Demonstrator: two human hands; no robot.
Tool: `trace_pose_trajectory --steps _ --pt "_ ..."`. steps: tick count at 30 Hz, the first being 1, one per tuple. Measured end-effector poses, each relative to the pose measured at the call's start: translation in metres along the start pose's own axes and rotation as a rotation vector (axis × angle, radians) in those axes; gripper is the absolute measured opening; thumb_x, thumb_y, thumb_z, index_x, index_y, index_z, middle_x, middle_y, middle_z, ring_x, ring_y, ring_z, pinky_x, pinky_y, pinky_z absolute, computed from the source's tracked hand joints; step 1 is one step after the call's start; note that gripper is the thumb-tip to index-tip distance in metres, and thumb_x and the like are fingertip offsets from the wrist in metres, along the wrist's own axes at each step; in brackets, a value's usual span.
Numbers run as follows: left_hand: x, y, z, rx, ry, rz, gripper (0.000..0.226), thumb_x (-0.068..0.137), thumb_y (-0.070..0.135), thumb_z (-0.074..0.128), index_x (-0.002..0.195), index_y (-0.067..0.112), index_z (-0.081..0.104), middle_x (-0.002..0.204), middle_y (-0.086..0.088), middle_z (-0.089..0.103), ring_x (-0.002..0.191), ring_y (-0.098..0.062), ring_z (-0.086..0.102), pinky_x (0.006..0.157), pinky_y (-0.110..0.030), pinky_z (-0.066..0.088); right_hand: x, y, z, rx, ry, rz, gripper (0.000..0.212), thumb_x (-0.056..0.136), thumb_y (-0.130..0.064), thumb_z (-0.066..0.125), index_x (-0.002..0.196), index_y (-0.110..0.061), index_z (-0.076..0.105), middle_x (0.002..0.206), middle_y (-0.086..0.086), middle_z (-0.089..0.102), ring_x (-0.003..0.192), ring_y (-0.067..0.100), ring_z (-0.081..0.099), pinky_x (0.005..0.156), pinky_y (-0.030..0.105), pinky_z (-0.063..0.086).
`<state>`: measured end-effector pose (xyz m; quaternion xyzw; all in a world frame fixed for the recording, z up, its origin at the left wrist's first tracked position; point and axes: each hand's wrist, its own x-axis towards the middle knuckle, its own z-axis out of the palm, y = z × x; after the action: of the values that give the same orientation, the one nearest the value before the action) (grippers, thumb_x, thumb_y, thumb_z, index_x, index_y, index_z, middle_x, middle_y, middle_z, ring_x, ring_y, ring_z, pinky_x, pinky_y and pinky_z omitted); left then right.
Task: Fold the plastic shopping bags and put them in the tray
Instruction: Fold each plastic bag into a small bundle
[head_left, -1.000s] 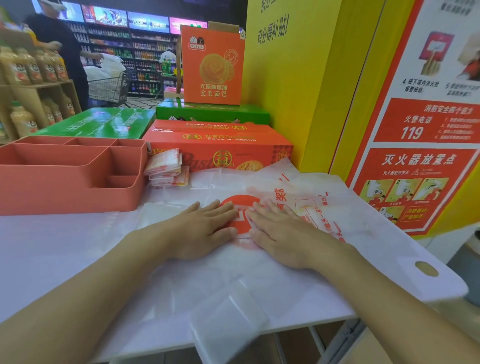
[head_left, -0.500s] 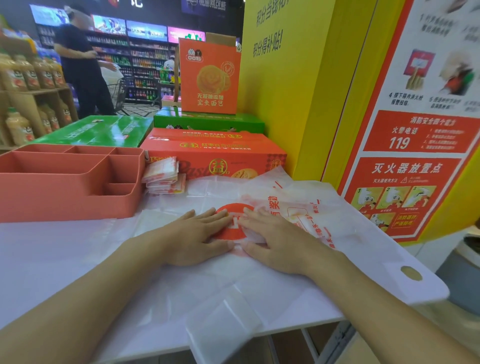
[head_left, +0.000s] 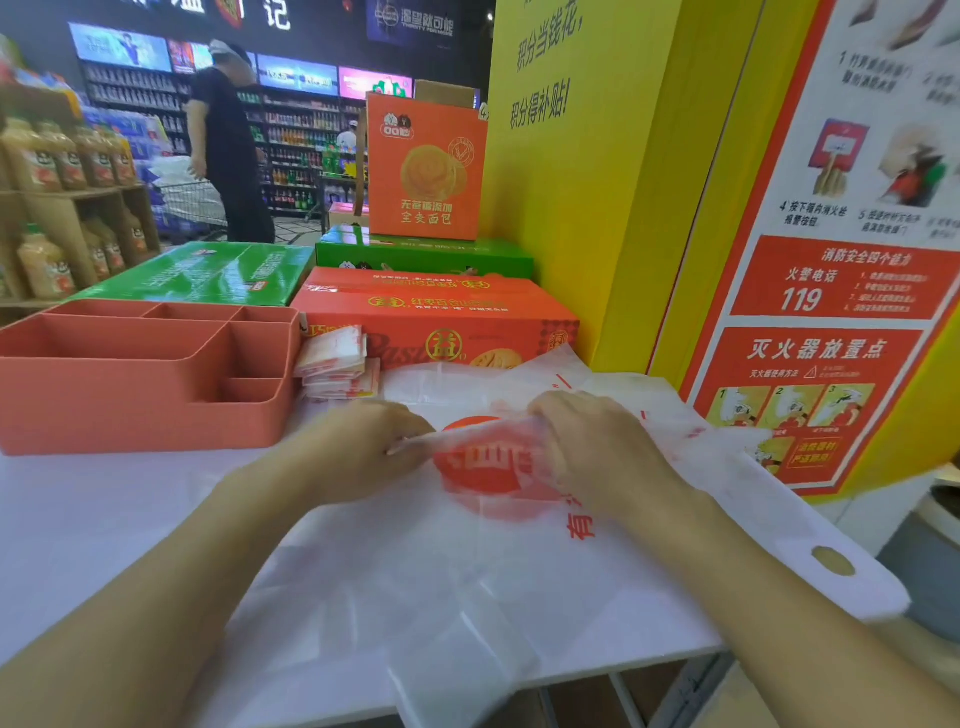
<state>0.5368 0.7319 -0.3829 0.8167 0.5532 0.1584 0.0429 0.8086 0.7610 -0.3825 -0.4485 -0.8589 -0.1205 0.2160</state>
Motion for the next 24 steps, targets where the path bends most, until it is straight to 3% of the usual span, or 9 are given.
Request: trace_pose_trajectory --steps 3,6,10,13,15,18,19,21,24 --pt "-0.002 -0.003 -0.011 -0.056 0.075 -0.07 0.056 0.083 0.07 0.039 0.093 0.023 0.069 0.08 0.003 0.069 0.077 -0.015 0.064 0.072 -0.038 0.052 0.005 0.004 -0.003 -0.004 0.139 0.096 0.03 0.089 -0.022 0.034 0.089 -0.012 0.063 0.077 0.004 0.063 0.076 0.033 0.056 0.071 0.043 0.043" --pt "-0.001 0.004 -0.019 -0.293 0.097 -0.118 0.027 0.093 0.045 0.064 0.085 0.02 0.071 0.073 -0.003 0.068 0.061 -0.008 0.062 0.068 -0.036 0.052 0.009 0.01 -0.007 0.005 0.216 0.142 0.034 0.086 -0.03 0.024 0.07 -0.016 0.05 0.06 -0.006 0.044 0.063 0.025 0.041 0.067 0.039 0.036" --pt "-0.005 0.008 -0.023 -0.521 -0.069 -0.196 0.024 0.094 0.043 0.067 0.094 0.021 0.076 0.089 -0.002 0.076 0.087 -0.019 0.072 0.084 -0.037 0.055 0.018 0.018 -0.01 -0.034 0.143 0.186 0.035 0.083 -0.032 0.021 0.061 -0.018 0.044 0.056 -0.007 0.042 0.066 0.025 0.041 0.072 0.041 0.038" --pt "-0.007 0.009 -0.022 -0.655 -0.123 -0.239 0.014 0.093 0.032 0.069 0.096 0.021 0.078 0.093 0.003 0.077 0.091 -0.014 0.073 0.08 -0.024 0.052 0.025 0.023 -0.007 -0.03 0.03 0.21 0.03 0.083 -0.029 0.027 0.059 -0.017 0.041 0.057 -0.006 0.04 0.071 0.025 0.042 0.079 0.042 0.039" --pt "-0.006 0.009 -0.021 -0.737 -0.151 -0.285 0.012 0.092 0.024 0.071 0.098 0.017 0.078 0.094 -0.003 0.078 0.09 -0.019 0.074 0.078 -0.025 0.055 0.03 0.025 -0.002 -0.03 -0.038 0.218 0.026 0.081 -0.028 0.029 0.059 -0.02 0.04 0.059 -0.008 0.041 0.074 0.023 0.04 0.084 0.043 0.039" --pt "-0.006 0.009 -0.018 -0.804 -0.168 -0.377 0.012 0.091 0.019 0.072 0.1 0.012 0.077 0.095 -0.012 0.077 0.085 -0.026 0.074 0.075 -0.033 0.061 0.036 0.026 0.011 -0.012 -0.139 0.258 0.026 0.092 -0.027 0.036 0.075 -0.027 0.057 0.085 -0.008 0.06 0.095 0.023 0.045 0.096 0.045 0.039" --pt "-0.005 0.009 -0.016 -0.815 -0.16 -0.405 0.012 0.091 0.018 0.072 0.1 0.012 0.077 0.095 -0.013 0.077 0.085 -0.027 0.074 0.076 -0.036 0.061 0.037 0.025 0.016 -0.009 -0.158 0.266 0.025 0.096 -0.024 0.04 0.094 -0.028 0.065 0.105 -0.006 0.064 0.108 0.025 0.046 0.101 0.045 0.037" --pt "-0.003 0.007 -0.013 -0.837 -0.134 -0.451 0.012 0.091 0.018 0.072 0.1 0.013 0.077 0.095 -0.012 0.078 0.086 -0.029 0.074 0.075 -0.038 0.062 0.038 0.023 0.025 -0.027 -0.18 0.256 0.034 0.099 -0.022 0.044 0.128 -0.028 0.06 0.133 -0.001 0.055 0.13 0.027 0.039 0.11 0.044 0.03" --pt "0.0 0.005 -0.008 -0.854 -0.073 -0.521 0.013 0.09 0.017 0.073 0.102 0.014 0.077 0.095 -0.008 0.078 0.084 -0.022 0.074 0.066 -0.028 0.059 0.036 0.013 0.025 -0.023 -0.18 0.188 0.037 0.099 -0.024 0.048 0.135 -0.027 0.056 0.135 0.0 0.05 0.132 0.027 0.036 0.108 0.043 0.032"
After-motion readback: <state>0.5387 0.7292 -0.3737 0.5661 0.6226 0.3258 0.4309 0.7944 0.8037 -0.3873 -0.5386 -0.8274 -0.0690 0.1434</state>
